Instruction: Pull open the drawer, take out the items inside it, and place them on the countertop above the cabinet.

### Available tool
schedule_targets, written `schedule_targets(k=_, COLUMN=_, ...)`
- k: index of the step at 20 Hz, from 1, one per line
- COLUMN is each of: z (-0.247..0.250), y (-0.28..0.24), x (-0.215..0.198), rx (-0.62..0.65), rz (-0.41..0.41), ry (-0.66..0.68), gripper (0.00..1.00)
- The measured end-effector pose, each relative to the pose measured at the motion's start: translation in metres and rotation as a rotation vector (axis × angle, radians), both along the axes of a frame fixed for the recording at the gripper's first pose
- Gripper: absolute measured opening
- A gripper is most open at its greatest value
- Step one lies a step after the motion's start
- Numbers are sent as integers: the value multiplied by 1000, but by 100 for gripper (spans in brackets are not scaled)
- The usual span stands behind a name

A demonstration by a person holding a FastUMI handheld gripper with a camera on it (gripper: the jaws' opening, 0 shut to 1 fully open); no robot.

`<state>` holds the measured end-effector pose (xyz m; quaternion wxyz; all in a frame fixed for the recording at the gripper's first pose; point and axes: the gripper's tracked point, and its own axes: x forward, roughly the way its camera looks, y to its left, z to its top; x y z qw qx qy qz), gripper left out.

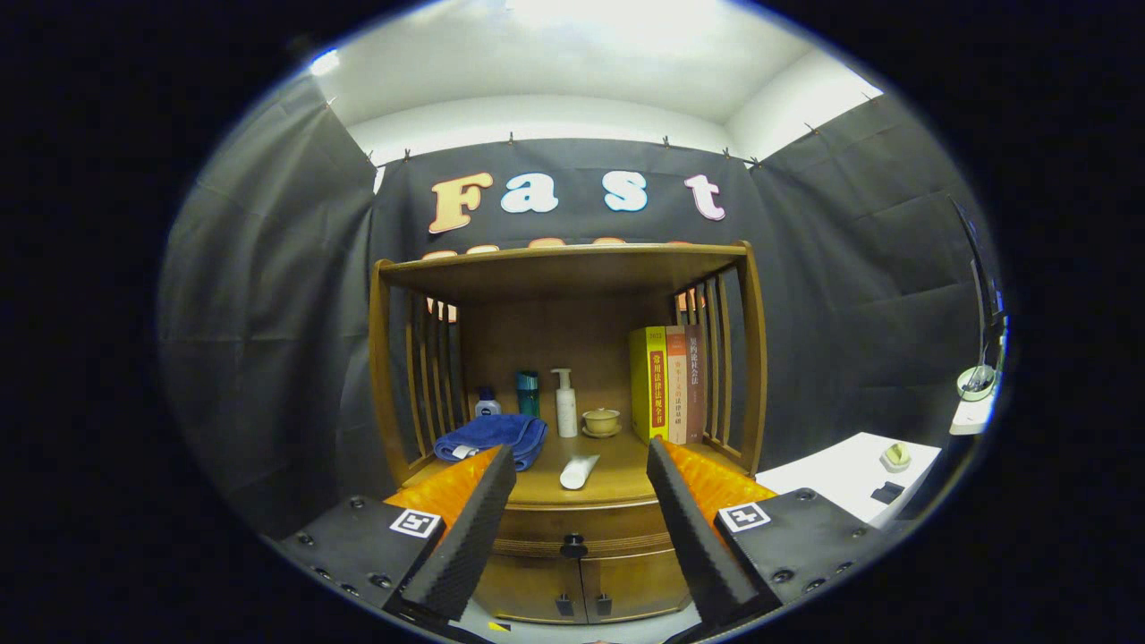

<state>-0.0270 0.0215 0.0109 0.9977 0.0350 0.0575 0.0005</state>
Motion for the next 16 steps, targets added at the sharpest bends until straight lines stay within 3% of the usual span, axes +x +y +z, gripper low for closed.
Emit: schedule_targets(k=16, z=-23, y=-6, x=4, rx=16, rz=-35, ry=20, gripper=97)
